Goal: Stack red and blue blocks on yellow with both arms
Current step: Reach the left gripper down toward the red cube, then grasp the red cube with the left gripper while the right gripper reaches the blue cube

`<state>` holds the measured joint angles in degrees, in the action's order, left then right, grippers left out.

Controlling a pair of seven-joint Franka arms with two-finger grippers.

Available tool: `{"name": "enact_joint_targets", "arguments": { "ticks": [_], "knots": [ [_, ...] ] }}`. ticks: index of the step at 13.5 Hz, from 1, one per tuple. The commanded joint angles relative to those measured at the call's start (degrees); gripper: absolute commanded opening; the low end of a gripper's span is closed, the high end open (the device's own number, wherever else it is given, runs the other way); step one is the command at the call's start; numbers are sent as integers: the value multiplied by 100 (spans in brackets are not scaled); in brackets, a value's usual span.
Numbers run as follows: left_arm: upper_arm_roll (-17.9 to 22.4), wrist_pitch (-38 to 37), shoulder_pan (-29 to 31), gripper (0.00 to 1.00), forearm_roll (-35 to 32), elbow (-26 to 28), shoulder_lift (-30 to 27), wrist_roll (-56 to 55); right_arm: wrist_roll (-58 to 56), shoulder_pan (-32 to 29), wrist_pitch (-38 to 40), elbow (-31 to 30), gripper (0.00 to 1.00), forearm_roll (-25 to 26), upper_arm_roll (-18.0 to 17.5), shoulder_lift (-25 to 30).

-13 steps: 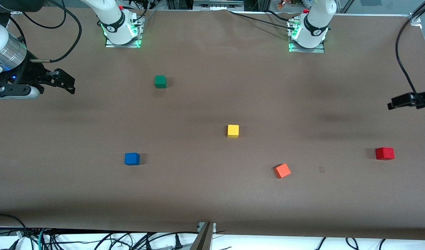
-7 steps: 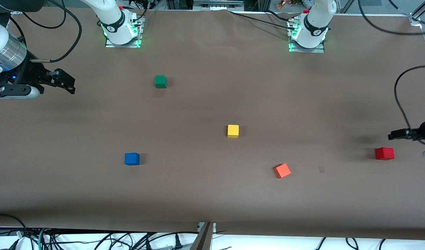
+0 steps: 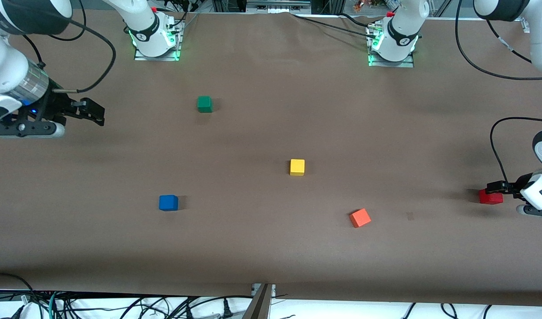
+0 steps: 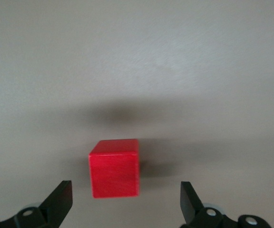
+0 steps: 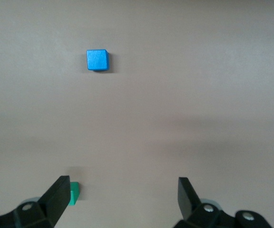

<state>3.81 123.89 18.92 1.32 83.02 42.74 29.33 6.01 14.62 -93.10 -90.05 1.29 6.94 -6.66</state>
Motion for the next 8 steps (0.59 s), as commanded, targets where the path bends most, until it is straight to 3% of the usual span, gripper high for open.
{"name": "enact_joint_targets", "arguments": {
  "ticks": [1,5,8],
  "knots": [
    [-47,196,59,100,-71,-14,85,178,-292,23,-58,111,100,-23,-17,-466],
    [-65,460,139,100,-27,3,252,302,-329,41,-1147,146,100,-488,-44,-1626],
    [-74,575,191,100,-18,3,314,310,-591,76,-1946,251,100,-524,-53,-2294]
  ]
}}
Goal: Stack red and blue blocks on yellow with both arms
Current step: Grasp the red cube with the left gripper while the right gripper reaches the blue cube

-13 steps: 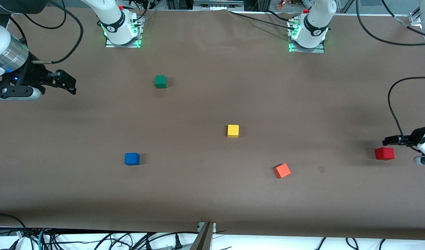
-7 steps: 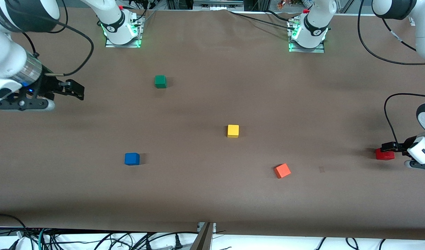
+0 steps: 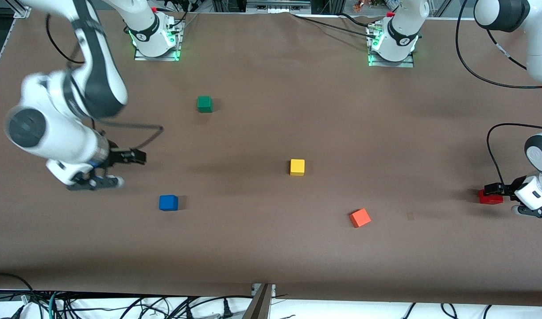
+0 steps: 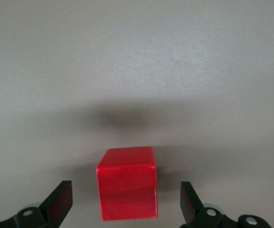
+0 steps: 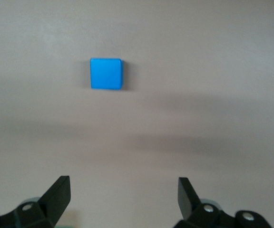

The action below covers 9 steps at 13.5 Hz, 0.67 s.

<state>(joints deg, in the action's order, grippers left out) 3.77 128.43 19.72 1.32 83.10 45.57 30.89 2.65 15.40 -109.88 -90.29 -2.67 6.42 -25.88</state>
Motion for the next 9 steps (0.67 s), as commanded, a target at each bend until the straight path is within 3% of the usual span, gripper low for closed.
{"name": "enact_joint_targets", "arguments": {
  "ticks": [1,4,5,6,9],
  "knots": [
    [-78,121,120,96,-18,-4,74,189,-274,-28,-549,389,99,-137,0,-644],
    [-87,95,120,24,-18,-21,66,207,-300,-37,-666,1099,99,-883,-18,-1435],
    [-96,77,102,7,-18,-30,49,190,-300,-29,-684,1267,99,-911,-18,-1637],
    [-96,60,76,0,-18,-65,22,181,-283,-3,-780,1504,99,-911,-35,-1909],
    [-376,-115,40,0,-18,-153,-153,102,-318,103,-895,1980,99,-867,-44,-2403]
  ]
}}
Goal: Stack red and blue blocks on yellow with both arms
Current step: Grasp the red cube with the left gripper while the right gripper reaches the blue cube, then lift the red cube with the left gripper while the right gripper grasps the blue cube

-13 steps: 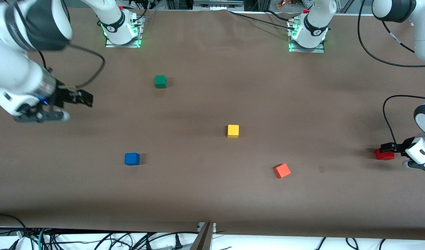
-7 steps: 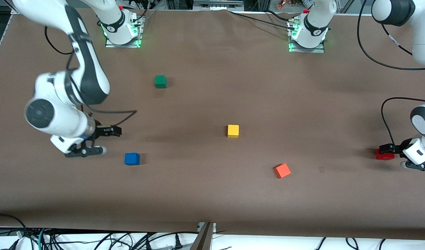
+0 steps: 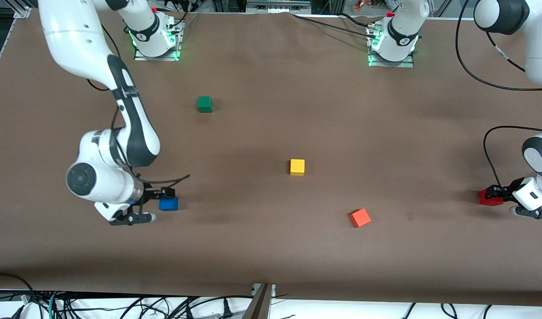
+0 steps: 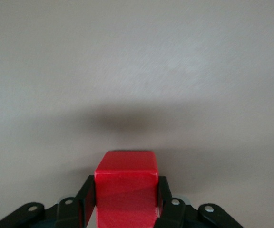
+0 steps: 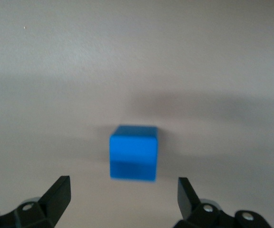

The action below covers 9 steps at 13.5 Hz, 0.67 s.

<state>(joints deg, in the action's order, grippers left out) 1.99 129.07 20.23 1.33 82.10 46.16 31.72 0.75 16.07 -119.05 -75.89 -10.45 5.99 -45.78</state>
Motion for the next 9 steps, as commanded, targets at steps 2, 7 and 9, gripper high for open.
{"name": "enact_joint_targets", "arguments": {
  "ticks": [2,7,9],
  "knots": [
    [-401,-417,-106,0,-27,-63,-484,-78,-119,72,-197,593,99,-89,-1,-598],
    [-419,-1646,-1395,0,-27,-54,-1248,-1858,-110,81,-321,541,98,122,8,-722],
    [-481,-1929,-2124,0,-18,-54,-1469,-2816,-110,63,-312,523,95,122,8,-722]
  ]
}}
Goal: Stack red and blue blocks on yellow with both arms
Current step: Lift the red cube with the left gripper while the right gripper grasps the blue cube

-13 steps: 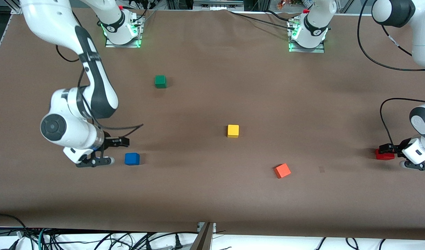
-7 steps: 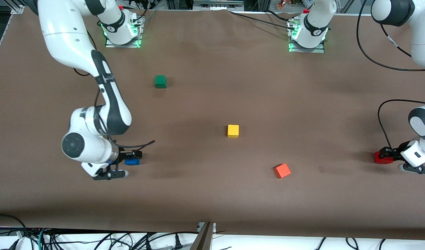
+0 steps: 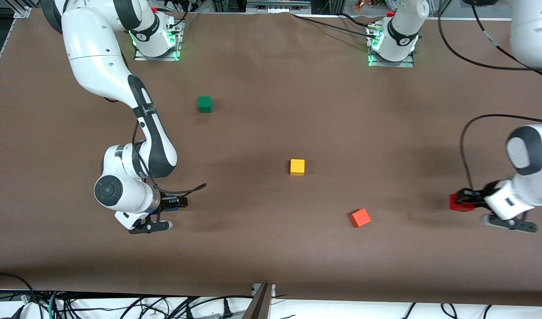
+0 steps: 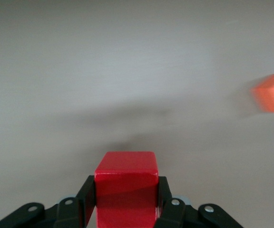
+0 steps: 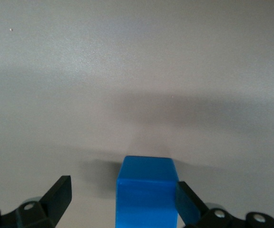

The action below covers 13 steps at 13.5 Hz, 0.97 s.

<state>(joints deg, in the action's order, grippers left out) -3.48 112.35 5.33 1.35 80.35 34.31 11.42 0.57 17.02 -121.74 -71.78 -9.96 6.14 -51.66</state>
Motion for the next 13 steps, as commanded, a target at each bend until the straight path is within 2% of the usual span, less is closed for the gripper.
{"name": "enact_joint_targets", "arguments": {
  "ticks": [1,4,7,9,11,13],
  "knots": [
    [58,-292,-995,0,-21,122,-328,-1208,-100,-41,18,129,95,90,1,-125],
    [58,-284,-2015,0,-3,157,-268,-1773,-127,-58,80,129,95,459,19,-28],
    [67,-240,-2868,0,-3,157,-22,-2082,-101,-50,107,121,95,416,19,-19],
    [67,-153,-3221,0,-12,157,127,-2222,-13,-50,107,25,95,398,19,-28],
    [67,101,-3528,0,-21,166,277,-2564,22,-41,107,-37,85,380,10,-37],
    [67,383,-3767,0,-82,192,417,-2960,14,-50,107,-81,69,354,1,-46]
  ]
}}
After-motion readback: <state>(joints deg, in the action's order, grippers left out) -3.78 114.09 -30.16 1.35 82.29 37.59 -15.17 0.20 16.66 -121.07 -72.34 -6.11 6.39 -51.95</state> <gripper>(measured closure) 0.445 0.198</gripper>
